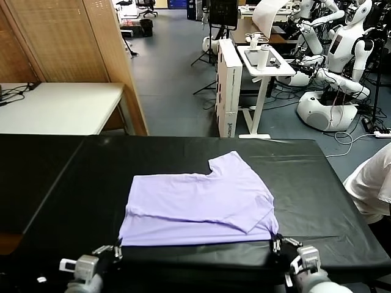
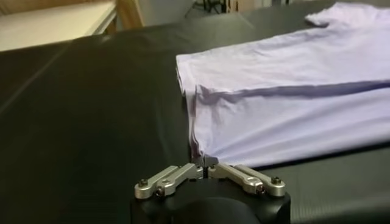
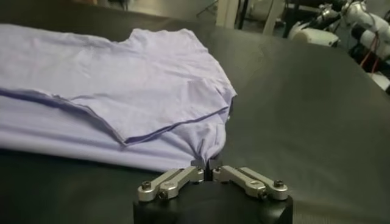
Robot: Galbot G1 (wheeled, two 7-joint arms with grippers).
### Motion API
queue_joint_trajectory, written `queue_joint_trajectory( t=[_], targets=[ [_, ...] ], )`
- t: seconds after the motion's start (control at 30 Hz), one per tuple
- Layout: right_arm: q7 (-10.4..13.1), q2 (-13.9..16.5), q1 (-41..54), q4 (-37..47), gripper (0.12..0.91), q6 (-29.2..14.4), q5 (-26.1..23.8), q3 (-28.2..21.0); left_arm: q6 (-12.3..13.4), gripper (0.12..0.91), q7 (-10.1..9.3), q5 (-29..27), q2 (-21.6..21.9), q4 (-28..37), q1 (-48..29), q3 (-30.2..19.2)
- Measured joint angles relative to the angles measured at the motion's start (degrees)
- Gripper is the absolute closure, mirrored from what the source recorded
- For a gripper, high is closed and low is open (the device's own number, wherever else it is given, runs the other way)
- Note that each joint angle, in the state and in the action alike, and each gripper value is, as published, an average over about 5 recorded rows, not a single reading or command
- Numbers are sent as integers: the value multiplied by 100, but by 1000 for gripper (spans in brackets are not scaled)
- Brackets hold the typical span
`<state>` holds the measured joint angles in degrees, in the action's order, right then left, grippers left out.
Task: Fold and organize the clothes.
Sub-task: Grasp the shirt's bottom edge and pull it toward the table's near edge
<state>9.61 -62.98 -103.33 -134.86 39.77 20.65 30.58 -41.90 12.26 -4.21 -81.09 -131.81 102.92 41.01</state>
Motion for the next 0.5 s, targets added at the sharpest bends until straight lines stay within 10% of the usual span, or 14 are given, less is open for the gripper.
queue_joint_trajectory(
  t=[0.33, 0.5],
  targets=[
    [84, -68, -328, -293, 857, 67, -8, 3, -28, 883, -134, 2, -1, -104, 142, 97],
    [91, -80, -292, -304, 688, 40, 36, 5, -40, 883, -139, 5, 5, -148, 156, 118]
  ],
)
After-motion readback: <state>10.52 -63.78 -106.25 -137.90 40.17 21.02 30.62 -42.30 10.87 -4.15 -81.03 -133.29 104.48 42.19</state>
